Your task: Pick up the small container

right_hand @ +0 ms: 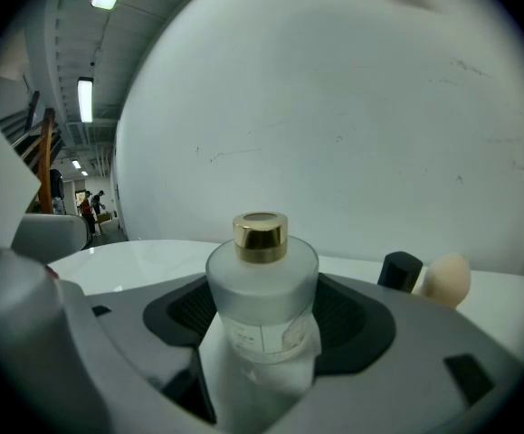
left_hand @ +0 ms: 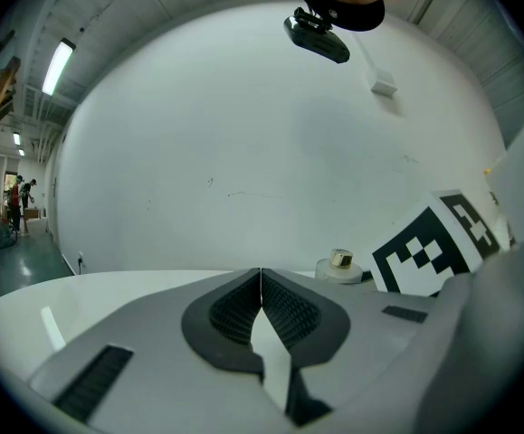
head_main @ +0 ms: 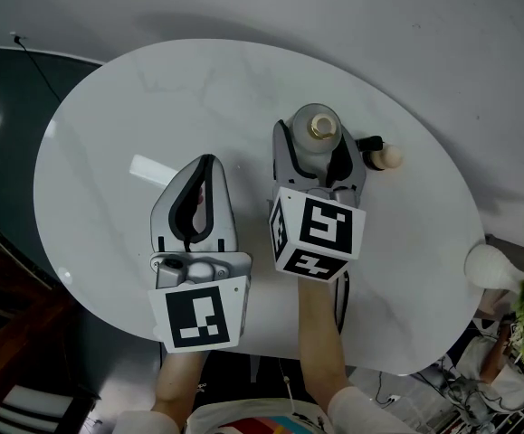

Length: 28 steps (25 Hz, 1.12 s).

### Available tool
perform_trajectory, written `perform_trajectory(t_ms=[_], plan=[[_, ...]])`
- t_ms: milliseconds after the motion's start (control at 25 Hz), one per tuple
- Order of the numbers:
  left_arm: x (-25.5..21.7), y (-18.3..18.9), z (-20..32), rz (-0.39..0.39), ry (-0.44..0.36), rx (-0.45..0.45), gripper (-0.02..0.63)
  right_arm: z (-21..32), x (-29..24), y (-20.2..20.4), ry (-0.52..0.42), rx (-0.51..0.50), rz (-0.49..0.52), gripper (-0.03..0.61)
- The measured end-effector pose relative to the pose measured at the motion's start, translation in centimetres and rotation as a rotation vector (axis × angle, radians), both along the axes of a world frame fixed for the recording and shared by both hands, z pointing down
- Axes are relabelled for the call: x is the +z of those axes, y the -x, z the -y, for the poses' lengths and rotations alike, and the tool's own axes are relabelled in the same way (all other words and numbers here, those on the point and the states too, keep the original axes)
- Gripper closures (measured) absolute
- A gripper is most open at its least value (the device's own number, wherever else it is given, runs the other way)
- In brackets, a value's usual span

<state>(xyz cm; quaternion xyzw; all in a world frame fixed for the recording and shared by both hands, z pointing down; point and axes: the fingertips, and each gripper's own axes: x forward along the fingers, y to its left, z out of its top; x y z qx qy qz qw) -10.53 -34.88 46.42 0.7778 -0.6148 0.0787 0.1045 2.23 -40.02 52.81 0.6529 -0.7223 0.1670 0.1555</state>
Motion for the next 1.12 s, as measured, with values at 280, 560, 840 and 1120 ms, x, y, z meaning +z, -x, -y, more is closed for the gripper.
perform_trajectory(t_ms=[280,560,840,1120], plan=[[-2.4,1.1,-0.5,0.006,-0.029,-0.016,0.595,0.5,-3.2,-0.1,-0.057,-0.007,-0.008,0.245],[-9.8,1.4,-0.9,-0.002,-0.140,-0.026,0.595,0.2,-11.5,0.3,-0.144,-0.017,-0.005,0.245],[-17.9,1.5,-2.5,0.013,-0.255,-0.051,0.595,-1.8,-20.2,0.4,-0.237,-0.049,0.019,0.245],[-23.6,1.8,-6.1,0.036,-0.305,-0.088,0.595,-6.7,-26.6,-0.3,-0.288,-0.087,0.052,0.245]])
